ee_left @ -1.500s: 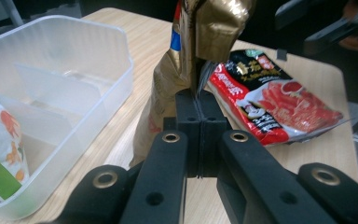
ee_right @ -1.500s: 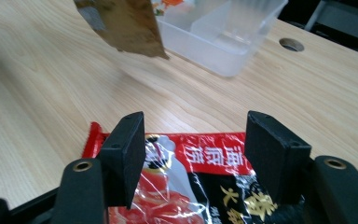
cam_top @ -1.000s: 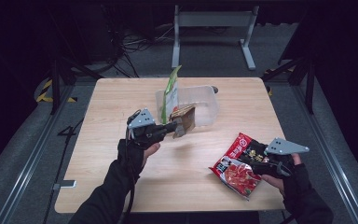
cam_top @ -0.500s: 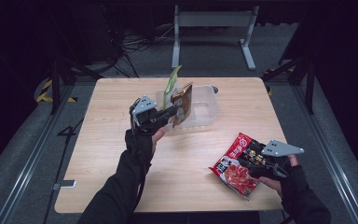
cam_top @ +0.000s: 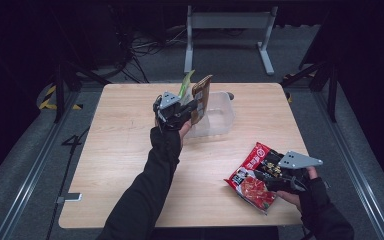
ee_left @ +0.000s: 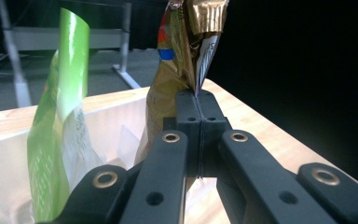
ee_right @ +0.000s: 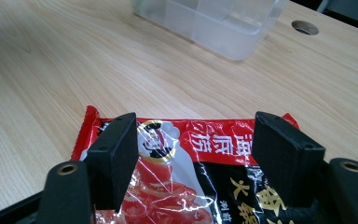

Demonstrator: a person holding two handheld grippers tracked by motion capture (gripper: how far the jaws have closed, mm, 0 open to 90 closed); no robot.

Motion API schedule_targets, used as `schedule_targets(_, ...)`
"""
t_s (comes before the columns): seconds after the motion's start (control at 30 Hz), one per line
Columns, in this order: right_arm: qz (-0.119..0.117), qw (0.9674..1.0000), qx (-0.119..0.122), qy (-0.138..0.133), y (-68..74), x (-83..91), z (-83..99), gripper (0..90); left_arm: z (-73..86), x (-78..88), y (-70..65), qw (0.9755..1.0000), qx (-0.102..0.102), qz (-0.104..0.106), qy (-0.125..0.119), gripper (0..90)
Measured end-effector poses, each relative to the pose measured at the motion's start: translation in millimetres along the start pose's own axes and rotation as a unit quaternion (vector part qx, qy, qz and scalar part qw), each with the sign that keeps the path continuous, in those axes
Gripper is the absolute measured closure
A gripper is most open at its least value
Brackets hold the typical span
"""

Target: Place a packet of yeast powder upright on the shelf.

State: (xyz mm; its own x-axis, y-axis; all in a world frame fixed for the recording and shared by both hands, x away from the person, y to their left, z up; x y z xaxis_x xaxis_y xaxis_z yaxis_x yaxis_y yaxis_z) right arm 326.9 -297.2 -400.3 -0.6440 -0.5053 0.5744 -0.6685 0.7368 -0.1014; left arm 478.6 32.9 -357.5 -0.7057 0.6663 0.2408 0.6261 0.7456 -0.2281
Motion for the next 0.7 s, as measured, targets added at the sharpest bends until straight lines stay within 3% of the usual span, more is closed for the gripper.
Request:
schedule_targets(0.23,0.0,1.0,0.001,0.002,-0.2,-0.5,1.2,32.5,3.2,-19.6,0.1,0.9992,0.003,-0.037,-0.014,90.0)
schedule_targets(0.4,-0.001,1.0,0.003,0.006,0.2,-2.6,2.1,32.4,6.5,-31.0,2.4,0.998,0.021,-0.057,-0.017,90.0)
schedule_targets(0.53,-0.001,0.9999,0.007,0.008,1.4,-3.9,2.2,32.3,7.9,-37.2,5.3,0.998,0.032,-0.051,-0.018,89.8)
schedule_targets(0.7,-0.003,0.9999,0.011,0.013,3.0,-4.9,3.2,32.1,12.5,-45.6,3.6,0.9994,0.001,-0.031,0.015,88.9)
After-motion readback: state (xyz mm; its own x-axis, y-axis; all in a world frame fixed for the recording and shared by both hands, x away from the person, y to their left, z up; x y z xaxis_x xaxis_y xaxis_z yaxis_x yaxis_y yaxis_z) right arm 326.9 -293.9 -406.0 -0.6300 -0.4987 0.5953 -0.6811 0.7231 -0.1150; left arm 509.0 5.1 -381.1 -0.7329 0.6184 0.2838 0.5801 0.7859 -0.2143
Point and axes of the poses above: each handheld gripper's, and its own axes: x roughly backward along the jaws, z roughly out of its underside, y roughly to its left, the point moved 1 cm from there along -x, roughly forward along the jaws, and after that the axes turned 1 degree about -x, right-handed, at the moved point
